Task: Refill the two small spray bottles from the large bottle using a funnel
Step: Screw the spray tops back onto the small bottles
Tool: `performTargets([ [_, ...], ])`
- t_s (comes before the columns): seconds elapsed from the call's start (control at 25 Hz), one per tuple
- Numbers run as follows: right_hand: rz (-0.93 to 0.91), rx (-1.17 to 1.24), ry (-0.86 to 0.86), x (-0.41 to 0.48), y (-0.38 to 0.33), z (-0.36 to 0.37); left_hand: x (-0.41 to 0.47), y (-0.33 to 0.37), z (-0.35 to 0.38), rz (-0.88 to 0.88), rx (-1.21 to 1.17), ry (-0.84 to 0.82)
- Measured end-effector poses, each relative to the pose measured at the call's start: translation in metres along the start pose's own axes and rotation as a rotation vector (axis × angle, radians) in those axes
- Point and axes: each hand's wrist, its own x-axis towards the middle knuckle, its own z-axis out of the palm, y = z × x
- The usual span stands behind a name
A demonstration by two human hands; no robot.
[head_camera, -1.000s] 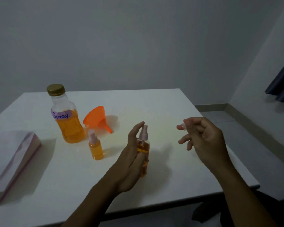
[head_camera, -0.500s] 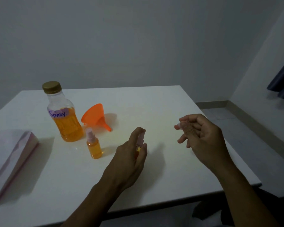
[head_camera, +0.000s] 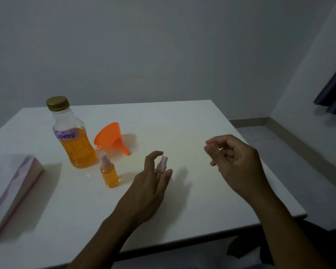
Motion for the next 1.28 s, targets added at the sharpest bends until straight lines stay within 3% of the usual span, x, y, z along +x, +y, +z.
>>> performTargets([
  [0.2,-0.021,0.098,-0.108,0.000,-0.003,0.024,-0.010,-0.001,-0.010,0.013,-0.026,-0.181],
  [0.32,0.018,0.139,-0.209,0.000,-0.004,0.035,-0.012,0.000,-0.014,0.082,-0.063,-0.183],
  [0.48,-0.028,0.098,-0.272,-0.001,-0.006,0.041,-0.011,-0.004,-0.014,0.098,-0.074,-0.105],
  [0.76,-0.141,0.088,-0.167,-0.007,-0.018,0.053,-0.007,-0.003,-0.013,0.182,-0.002,0.031],
  [0.92,-0.049,0.265,-0.203,-0.008,-0.028,0.055,-0.007,0.001,-0.029,0.175,0.035,0.070],
  [1.12,0.041,0.311,-0.046,-0.002,-0.036,0.067,-0.022,0.003,-0.078,0.174,-0.048,0.315],
  [1.28,0.062,0.170,-0.176,-0.006,-0.037,0.110,-0.035,-0.021,-0.127,0.077,0.022,0.510],
])
